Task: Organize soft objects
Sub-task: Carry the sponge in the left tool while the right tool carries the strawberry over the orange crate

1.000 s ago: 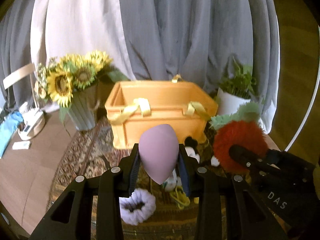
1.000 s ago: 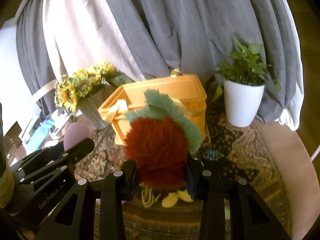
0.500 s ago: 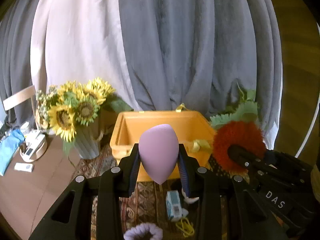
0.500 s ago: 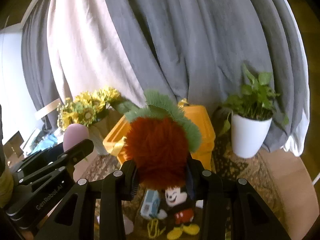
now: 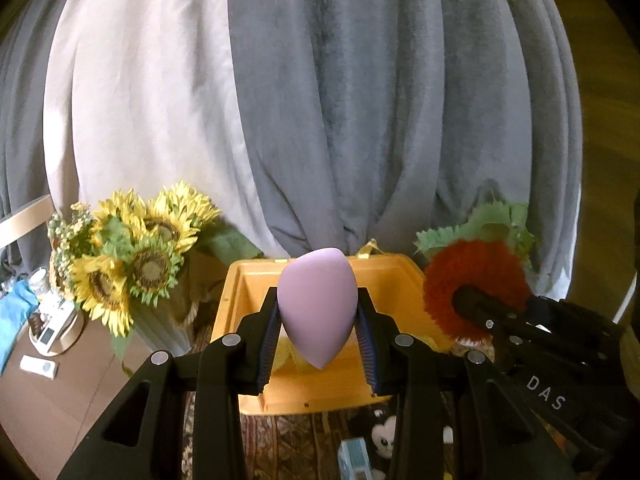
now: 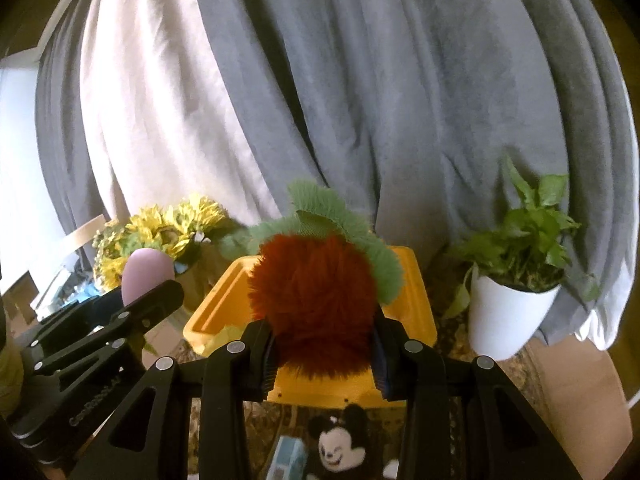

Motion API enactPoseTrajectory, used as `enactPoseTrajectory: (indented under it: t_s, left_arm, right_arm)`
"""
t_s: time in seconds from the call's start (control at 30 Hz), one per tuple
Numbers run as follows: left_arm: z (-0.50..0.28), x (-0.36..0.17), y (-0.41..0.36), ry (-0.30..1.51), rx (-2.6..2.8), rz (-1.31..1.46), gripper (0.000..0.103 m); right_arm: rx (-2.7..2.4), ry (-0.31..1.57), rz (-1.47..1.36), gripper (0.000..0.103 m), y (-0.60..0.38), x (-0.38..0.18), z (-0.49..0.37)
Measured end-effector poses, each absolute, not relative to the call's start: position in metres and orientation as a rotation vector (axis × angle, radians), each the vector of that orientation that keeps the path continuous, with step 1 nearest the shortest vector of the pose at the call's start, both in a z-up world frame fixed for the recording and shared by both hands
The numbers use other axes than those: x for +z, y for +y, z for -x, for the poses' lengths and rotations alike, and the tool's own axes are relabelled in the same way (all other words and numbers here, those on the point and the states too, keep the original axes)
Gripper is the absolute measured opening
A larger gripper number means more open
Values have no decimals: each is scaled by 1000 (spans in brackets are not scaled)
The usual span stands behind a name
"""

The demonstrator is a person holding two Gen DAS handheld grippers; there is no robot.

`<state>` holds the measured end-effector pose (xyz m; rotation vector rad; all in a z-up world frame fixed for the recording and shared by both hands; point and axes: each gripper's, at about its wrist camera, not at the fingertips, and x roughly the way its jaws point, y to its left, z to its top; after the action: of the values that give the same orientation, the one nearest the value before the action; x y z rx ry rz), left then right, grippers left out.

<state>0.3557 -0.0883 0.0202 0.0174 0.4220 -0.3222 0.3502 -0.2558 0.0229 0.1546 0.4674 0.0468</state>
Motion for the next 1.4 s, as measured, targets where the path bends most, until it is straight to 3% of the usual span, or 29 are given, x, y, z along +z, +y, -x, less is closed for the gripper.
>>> enactPoseTrajectory:
  t_s: [0.7,1.27,1.4]
  left_arm:
    - [-461,-10,-105,538,-240,-86,36]
    - [-516,-59,-118,777,-258,-129,37]
    - [-519,-64,-120,796,-254,-135,53]
  right_arm:
    - [16,648,-132,39,-264,-22,-461]
    - [30,854,-132,42,-268,-62,-506]
    - [21,856,-132,46,-270,-63,-506]
